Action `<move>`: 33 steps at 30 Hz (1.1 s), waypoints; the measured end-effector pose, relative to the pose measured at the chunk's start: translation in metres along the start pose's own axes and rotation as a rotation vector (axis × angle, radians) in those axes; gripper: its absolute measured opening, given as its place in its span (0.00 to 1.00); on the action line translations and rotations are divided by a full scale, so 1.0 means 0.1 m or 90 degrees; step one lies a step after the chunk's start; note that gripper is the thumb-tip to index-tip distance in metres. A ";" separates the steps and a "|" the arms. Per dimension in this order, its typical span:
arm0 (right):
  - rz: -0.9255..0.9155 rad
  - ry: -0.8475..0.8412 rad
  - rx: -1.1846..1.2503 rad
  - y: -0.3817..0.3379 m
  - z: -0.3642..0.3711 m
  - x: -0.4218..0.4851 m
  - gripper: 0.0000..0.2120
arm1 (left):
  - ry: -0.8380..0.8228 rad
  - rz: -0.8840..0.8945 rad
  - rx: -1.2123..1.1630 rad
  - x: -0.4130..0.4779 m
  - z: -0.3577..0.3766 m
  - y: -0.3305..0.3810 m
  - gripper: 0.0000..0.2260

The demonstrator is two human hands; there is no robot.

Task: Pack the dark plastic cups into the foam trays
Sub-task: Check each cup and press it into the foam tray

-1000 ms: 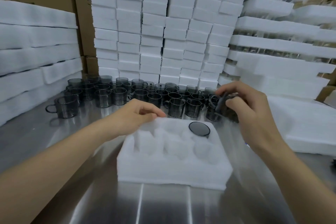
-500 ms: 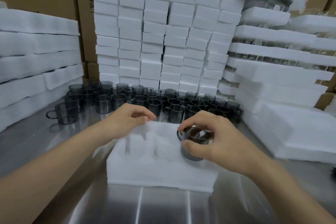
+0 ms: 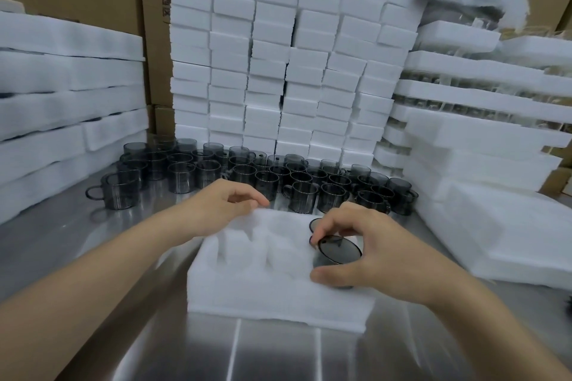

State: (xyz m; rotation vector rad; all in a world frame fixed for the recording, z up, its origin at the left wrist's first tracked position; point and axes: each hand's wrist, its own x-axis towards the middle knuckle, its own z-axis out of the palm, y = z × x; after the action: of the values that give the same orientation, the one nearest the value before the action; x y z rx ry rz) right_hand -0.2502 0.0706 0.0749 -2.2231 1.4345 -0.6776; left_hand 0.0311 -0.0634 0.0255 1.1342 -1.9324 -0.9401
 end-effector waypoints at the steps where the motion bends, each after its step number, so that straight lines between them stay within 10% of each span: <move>1: 0.009 -0.008 -0.011 0.01 -0.01 0.00 0.18 | -0.001 0.000 -0.001 0.00 0.00 0.00 0.10; 7: -0.096 0.115 -0.147 -0.13 0.23 -0.01 0.27 | -0.005 0.010 -0.003 -0.01 0.02 0.01 0.10; 13: -0.022 -0.077 -0.171 -0.15 0.49 0.03 0.40 | -0.011 0.020 0.001 -0.01 0.02 0.00 0.11; 18: -0.029 0.159 0.089 0.06 0.20 0.11 0.25 | -0.008 -0.019 0.021 0.01 0.03 -0.06 0.13; 23: 0.092 0.368 0.018 0.81 0.16 0.19 0.06 | 0.006 -0.053 -0.019 0.00 0.06 -0.09 0.14; 33: 0.235 0.342 -0.141 1.38 0.22 0.34 0.37 | 0.051 -0.046 -0.070 -0.02 0.11 -0.12 0.14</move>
State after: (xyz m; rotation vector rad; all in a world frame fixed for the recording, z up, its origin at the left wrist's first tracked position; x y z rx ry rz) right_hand -0.3239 -0.0128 -0.0157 -1.9159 2.2068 -1.0771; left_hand 0.0270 -0.0634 0.0095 1.1658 -1.7650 -1.0115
